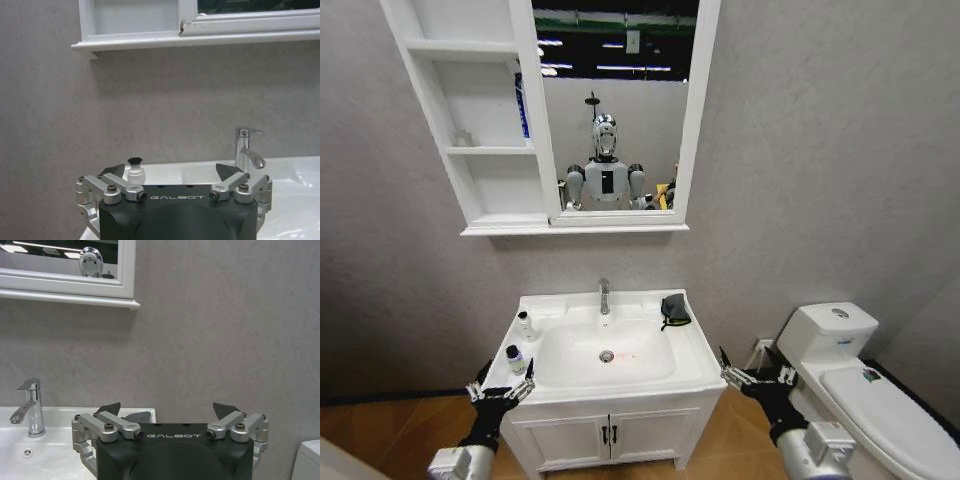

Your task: Move facial cleanser and shampoo from washbasin to cabinet, then wipe washbasin with towel.

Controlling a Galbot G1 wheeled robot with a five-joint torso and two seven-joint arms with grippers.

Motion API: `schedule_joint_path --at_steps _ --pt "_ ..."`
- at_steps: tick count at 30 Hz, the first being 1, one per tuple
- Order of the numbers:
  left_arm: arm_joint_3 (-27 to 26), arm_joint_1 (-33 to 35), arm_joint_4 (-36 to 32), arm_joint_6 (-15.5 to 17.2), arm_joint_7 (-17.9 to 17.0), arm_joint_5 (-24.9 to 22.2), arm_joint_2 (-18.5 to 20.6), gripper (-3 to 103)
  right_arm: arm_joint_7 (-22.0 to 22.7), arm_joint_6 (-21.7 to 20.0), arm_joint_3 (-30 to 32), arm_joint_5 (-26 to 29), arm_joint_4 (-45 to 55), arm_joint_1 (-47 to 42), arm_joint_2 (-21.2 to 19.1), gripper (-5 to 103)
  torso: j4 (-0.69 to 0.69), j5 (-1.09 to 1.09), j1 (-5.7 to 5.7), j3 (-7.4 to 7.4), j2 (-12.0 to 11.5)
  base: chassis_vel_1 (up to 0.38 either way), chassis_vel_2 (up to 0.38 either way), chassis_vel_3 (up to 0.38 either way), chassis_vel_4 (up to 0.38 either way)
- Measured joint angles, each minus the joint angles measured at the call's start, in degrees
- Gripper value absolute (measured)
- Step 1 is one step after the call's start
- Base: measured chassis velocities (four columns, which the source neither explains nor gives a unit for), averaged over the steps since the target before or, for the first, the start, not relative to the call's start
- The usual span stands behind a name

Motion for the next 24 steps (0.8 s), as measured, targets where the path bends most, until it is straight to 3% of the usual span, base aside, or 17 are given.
schedule_joint_path --at_steps 3,10,16,24 --pt "1.0 0.0 2.2 -1.4 0.0 0.5 0.2 100 0.2 0.4 0.2 0.0 0.0 0.0 0.2 100 0.01 0.01 0.0 0.0 0.0 0.0 0.0 0.0 0.0" --pt "2.6 -2.7 7.5 -1.3 0.1 -0.8 1.0 100 0.4 0.7 0.1 0.0 0.0 0.3 0.3 100 0.01 0.0 0.0 0.0 0.0 0.0 0.0 0.0 0.0" --pt "2.4 -8.4 17.0 0.9 -1.1 -1.2 2.0 100 0.8 0.7 0.0 0.0 0.0 -0.3 0.6 100 0.0 -0.01 0.0 0.0 0.0 0.0 0.0 0.0 0.0" --pt "1.0 -12.0 19.2 4.2 -2.8 -0.9 2.8 100 0.8 0.8 -0.5 -0.2 0.0 0.3 0.9 100 0.01 0.0 0.0 0.0 0.0 0.0 0.0 0.0 0.0"
